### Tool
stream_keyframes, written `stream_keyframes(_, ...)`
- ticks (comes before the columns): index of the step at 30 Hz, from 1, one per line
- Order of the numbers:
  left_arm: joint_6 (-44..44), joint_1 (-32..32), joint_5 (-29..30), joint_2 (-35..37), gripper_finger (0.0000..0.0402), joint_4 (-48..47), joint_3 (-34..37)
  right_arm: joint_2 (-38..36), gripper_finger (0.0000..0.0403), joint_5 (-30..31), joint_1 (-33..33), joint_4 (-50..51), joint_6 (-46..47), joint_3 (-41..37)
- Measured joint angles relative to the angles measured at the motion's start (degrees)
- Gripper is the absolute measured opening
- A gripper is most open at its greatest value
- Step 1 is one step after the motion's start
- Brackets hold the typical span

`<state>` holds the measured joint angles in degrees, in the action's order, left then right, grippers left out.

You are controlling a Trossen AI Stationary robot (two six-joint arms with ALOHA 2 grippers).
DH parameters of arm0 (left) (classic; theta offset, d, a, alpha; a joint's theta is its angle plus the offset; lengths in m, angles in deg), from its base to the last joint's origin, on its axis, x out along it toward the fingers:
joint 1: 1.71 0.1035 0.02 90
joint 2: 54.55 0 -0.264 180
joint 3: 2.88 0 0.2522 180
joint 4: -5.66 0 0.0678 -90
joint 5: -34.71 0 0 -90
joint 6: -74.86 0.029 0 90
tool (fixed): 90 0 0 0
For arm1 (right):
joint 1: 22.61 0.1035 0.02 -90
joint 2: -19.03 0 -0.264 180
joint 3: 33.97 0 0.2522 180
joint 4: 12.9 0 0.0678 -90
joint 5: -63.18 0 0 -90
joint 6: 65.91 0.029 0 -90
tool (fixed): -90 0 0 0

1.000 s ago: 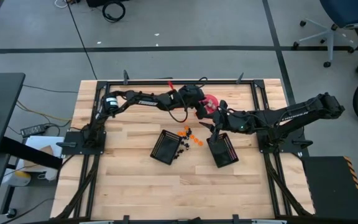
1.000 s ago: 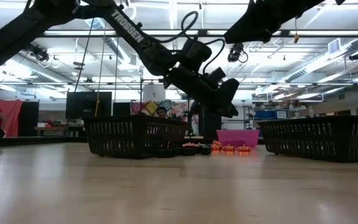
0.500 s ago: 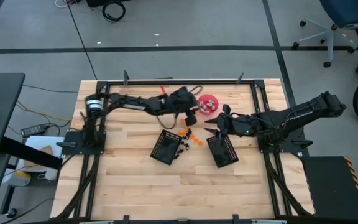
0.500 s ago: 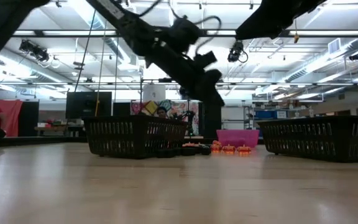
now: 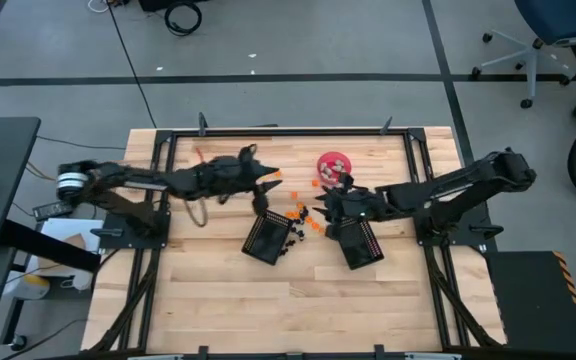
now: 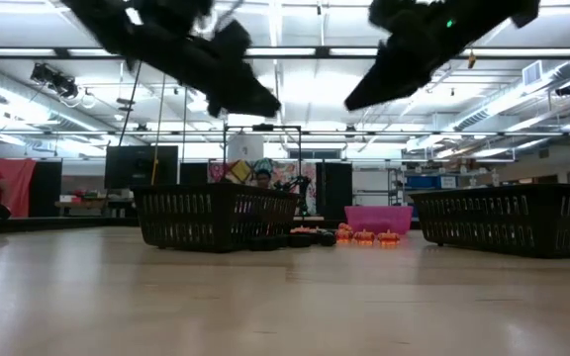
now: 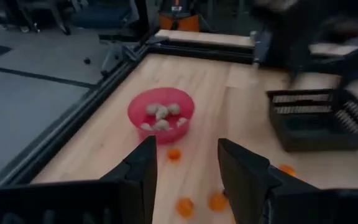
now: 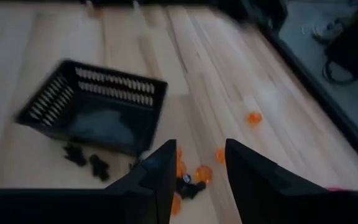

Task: Sort Halloween decoration
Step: Put the orange pumpkin toy into the left black bin

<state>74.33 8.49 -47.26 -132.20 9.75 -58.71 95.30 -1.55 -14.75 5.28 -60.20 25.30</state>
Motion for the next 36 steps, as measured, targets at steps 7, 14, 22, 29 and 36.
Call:
stream_keyframes(7, -2.8, -1.6, 0.0, 9.4, 0.0142, -1.9, 7.0, 10.1, 0.0141, -3.7, -4.3, -0.9, 2.2, 4.5)
stream_keyframes(14, -4.0, -0.4, 2.0, 12.0, 0.0142, -1.9, 8.7, 20.1, 0.0149, -10.1, -12.6, 1.2, 1.8, 11.7)
stream_keyframes(22, -4.9, -1.5, 2.0, 15.4, 0.0142, -15.5, 8.9, 28.9, 0.0186, -18.8, -19.3, 7.3, -2.4, 19.9)
stream_keyframes(29, -4.8, -0.8, 2.6, 16.0, 0.0142, -19.6, 8.7, 34.5, 0.0204, -20.1, -20.8, 9.8, -6.5, 23.9)
stream_keyframes(36, -4.4, 0.0, 2.6, 16.0, 0.0142, -19.8, 8.7, 37.7, 0.0200, -20.4, -21.5, 10.5, -9.0, 23.9)
